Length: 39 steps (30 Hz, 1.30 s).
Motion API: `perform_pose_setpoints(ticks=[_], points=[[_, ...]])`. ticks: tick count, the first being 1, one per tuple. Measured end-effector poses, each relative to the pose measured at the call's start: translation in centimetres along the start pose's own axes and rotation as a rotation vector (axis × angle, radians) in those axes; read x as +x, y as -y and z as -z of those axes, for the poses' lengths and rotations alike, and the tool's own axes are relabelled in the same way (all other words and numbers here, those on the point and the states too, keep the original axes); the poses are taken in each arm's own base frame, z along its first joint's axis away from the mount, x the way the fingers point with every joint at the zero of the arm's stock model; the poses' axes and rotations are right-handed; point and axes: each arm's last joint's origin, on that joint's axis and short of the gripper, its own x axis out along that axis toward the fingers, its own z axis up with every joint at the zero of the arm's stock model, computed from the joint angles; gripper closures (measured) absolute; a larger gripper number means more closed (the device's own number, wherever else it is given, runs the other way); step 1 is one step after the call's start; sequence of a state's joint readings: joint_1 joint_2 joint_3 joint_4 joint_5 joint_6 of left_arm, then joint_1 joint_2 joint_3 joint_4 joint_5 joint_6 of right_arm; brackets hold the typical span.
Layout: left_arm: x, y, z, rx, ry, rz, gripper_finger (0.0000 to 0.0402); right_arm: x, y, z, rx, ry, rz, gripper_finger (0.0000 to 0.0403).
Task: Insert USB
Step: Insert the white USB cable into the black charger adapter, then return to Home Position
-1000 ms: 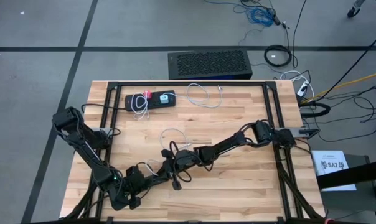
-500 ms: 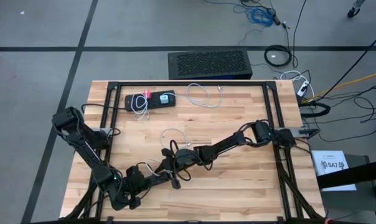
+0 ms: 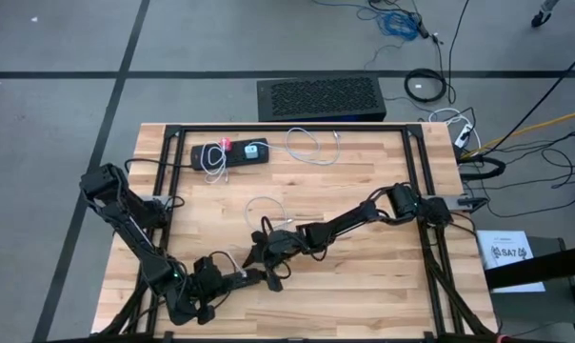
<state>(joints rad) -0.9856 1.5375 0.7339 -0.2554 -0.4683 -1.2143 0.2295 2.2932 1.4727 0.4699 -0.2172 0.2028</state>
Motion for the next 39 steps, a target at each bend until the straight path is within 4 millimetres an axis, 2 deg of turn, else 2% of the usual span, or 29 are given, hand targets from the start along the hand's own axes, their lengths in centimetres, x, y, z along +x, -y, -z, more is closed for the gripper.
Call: perform_pose_setpoints(ticks=[2,6,10,14,17,23,26,28,31,35,39], points=[[-0.2,0.3,-0.1,0.005,-0.005,0.007,0.0399,-0.1,0.0,0.1,0.004,-0.014,0.004,0.0205],[-0.4,0.5,-0.2,0.019,-0.006,0.007,0.0399,-0.7,-0.4,-1.3,0.001,0.006,0.001,0.0198],[-0.9,0.8,-0.6,0.025,-0.005,0.018,0.0399,-1.3,-0.6,-1.7,0.006,-0.042,0.01,0.0191],[-2.7,0.7,-1.0,0.031,0.008,0.019,0.0399,-2.6,-1.3,-3.6,0.004,-0.057,-0.005,0.0183],[-4.5,0.8,-1.4,0.037,0.051,0.035,0.0399,-4.0,-1.9,-4.5,-0.001,-0.129,-0.001,0.0175],[-8.0,0.0,-2.0,0.065,0.178,0.029,0.0399,-8.1,-3.8,-7.0,-0.084,-0.258,0.046,0.0174],[-9.4,-0.8,-2.5,0.072,0.223,0.022,0.0399,-10.1,-5.0,-7.6,-0.167,-0.346,0.138,0.0197],[-10.1,-1.3,-3.1,0.097,0.246,0.017,0.0399,-11.5,-5.7,-8.0,-0.213,-0.391,0.223,0.0226],[-11.1,-2.3,-4.3,0.137,0.275,0.007,0.0399,-13.4,-5.9,-8.3,-0.241,-0.47,0.329,0.0294],[-12.4,-4.2,-6.4,0.167,0.329,-0.003,0.0399,-15.1,-5.3,-7.7,-0.232,-0.525,0.362,0.0386],[-13.5,-6.2,-8.3,0.201,0.363,-0.003,0.0399,-16.8,-4.5,-5.7,-0.211,-0.52,0.375,0.0391]])
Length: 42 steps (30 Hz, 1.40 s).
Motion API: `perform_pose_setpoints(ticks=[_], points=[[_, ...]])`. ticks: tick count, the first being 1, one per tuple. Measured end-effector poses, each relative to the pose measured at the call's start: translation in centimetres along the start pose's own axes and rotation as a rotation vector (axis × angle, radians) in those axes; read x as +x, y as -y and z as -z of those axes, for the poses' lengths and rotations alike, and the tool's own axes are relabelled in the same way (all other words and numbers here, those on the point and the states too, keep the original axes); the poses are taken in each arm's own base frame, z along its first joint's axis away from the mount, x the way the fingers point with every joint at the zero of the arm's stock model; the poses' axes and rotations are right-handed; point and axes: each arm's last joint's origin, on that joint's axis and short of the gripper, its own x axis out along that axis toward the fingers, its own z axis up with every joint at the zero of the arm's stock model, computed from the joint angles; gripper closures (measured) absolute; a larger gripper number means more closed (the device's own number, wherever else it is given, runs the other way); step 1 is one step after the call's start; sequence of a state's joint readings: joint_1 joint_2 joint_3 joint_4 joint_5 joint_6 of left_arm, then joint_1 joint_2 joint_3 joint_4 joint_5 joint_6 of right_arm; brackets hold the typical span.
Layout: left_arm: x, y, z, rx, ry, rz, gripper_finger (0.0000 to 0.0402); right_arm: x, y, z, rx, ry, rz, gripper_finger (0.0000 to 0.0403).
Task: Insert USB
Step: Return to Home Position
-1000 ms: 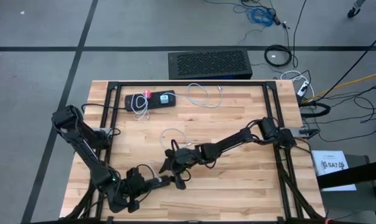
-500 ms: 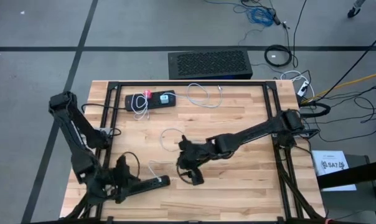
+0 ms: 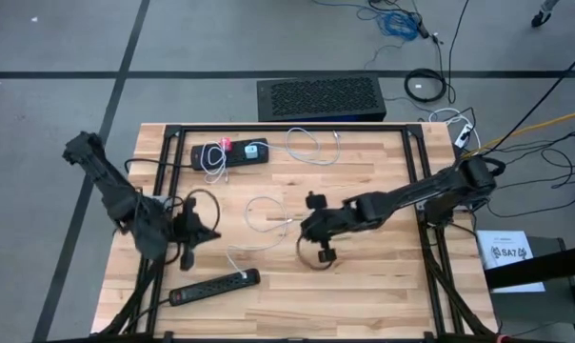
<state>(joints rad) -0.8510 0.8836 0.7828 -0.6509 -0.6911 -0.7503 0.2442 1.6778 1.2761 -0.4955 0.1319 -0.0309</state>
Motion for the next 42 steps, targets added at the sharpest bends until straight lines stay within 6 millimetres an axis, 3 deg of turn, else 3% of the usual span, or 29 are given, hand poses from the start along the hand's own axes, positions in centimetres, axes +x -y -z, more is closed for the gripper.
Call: perform_pose_setpoints(ticks=[5,12,15,19,24,30,34,42], points=[[-0.2,-2.4,-2.3,0.073,0.075,0.001,0.0399,-0.9,1.1,3.9,0.041,0.15,0.027,0.0401],[2.2,-5.7,-5.7,0.208,0.141,-0.001,0.0399,-4.0,3.4,8.1,0.126,0.406,0.081,0.0402],[2.9,-7.3,-6.3,0.227,0.132,-0.042,0.0399,-5.8,3.9,9.7,0.135,0.49,0.1,0.0403],[2.4,-8.2,-7.0,0.246,0.192,-0.083,0.0399,-8.4,4.0,11.9,0.152,0.593,0.124,0.0403],[2.2,-9.1,-7.9,0.301,0.301,-0.135,0.0399,-9.9,4.5,14.4,0.205,0.656,0.164,0.0403],[4.9,-11.6,-4.8,0.268,0.323,-0.123,0.0399,-10.9,4.6,16.7,0.233,0.71,0.194,0.0403],[4.3,-12.3,-2.7,0.228,0.42,-0.105,0.0399,-11.1,4.3,18.4,0.276,0.753,0.197,0.0403],[2.4,-13.1,2.6,0.133,0.519,-0.068,0.0399,-9.8,3.7,21.3,0.381,0.748,0.168,0.0403]])
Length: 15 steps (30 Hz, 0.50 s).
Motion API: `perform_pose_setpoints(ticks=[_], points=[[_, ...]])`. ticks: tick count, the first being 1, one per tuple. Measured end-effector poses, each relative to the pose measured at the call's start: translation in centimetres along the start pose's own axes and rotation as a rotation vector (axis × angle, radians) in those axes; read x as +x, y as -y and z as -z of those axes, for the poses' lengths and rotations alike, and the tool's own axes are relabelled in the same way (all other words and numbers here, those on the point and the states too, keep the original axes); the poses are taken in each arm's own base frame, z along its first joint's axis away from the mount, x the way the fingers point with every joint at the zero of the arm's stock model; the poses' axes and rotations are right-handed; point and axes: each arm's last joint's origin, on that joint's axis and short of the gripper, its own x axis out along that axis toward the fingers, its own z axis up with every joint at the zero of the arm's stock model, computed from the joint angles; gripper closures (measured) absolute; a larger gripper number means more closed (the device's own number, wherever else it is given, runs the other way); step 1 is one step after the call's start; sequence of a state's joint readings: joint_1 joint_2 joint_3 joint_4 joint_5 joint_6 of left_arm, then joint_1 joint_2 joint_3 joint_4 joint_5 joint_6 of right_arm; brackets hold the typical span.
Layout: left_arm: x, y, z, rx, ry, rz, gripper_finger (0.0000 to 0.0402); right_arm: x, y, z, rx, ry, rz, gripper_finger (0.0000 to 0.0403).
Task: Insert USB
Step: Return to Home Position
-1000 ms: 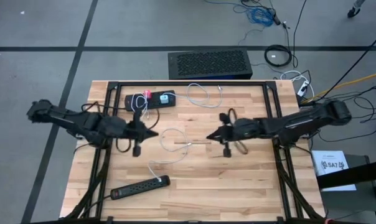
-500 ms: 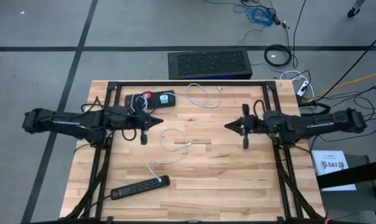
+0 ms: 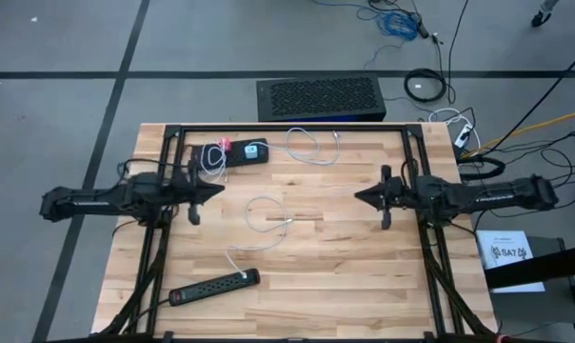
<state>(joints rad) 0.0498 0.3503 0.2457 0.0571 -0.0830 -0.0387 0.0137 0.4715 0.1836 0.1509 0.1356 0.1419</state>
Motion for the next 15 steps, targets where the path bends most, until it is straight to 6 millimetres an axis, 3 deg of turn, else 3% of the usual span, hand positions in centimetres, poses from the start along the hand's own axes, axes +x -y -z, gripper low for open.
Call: perform_pose_setpoints(ticks=[8,15], points=[[-2.7,-0.4,2.6,-0.045,0.057,-0.03,0.0399,-1.6,0.1,0.2,-0.027,0.093,-0.026,0.0403],[-2.7,-0.5,3.8,-0.044,0.017,-0.054,0.0399,-2.5,0.7,3.1,-0.007,0.152,-0.011,0.0403]])
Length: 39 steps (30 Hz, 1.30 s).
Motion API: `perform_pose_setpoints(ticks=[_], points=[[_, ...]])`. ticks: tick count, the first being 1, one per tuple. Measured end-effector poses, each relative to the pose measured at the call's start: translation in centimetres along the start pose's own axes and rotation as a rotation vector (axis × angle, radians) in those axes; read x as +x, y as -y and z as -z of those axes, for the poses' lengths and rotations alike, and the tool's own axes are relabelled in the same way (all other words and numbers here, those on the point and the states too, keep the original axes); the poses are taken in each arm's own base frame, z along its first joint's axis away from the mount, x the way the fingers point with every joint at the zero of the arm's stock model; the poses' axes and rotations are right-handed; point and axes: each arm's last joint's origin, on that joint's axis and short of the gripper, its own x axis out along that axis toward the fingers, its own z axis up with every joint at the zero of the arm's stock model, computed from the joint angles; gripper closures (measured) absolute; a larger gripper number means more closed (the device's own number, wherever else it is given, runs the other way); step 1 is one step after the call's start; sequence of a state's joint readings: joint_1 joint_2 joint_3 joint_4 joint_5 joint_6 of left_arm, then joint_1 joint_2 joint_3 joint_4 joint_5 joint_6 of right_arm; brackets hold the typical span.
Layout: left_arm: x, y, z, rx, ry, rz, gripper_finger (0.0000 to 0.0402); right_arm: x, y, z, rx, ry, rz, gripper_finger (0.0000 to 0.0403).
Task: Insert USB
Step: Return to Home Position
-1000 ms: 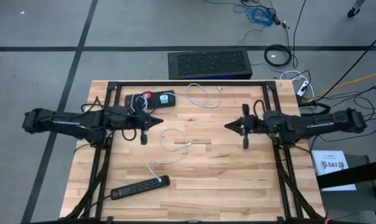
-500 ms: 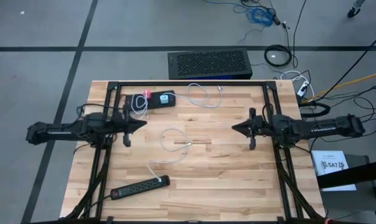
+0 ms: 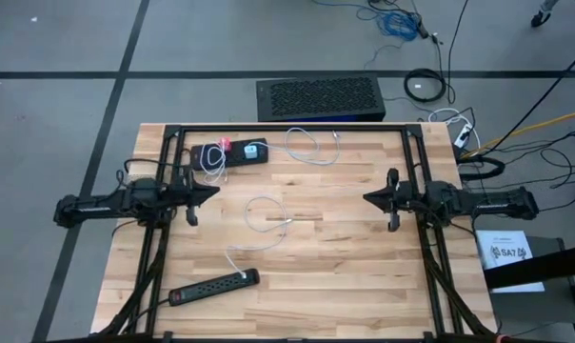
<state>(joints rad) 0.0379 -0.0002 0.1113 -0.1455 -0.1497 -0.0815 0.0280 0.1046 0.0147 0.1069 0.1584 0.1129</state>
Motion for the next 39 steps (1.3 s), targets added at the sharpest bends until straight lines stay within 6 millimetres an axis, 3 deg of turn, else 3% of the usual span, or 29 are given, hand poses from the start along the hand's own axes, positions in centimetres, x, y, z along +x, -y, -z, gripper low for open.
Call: perform_pose_setpoints(ticks=[5,19,30,39], points=[[0.8,0.0,1.7,-0.03,0.074,0.004,0.0399,-0.7,0.0,-0.2,-0.014,0.035,-0.012,0.0403],[1.1,-0.2,1.9,-0.017,0.056,-0.085,0.0399,0.4,1.1,1.2,-0.011,-0.122,0.13,0.0403],[0.9,-0.3,1.7,-0.007,0.083,-0.131,0.0399,-0.7,0.1,-0.4,-0.114,0.06,0.071,0.0403],[0.8,-0.7,1.6,-0.033,0.102,-0.252,0.0399,-0.4,0.4,0.0,-0.091,0.012,0.102,0.0403]])
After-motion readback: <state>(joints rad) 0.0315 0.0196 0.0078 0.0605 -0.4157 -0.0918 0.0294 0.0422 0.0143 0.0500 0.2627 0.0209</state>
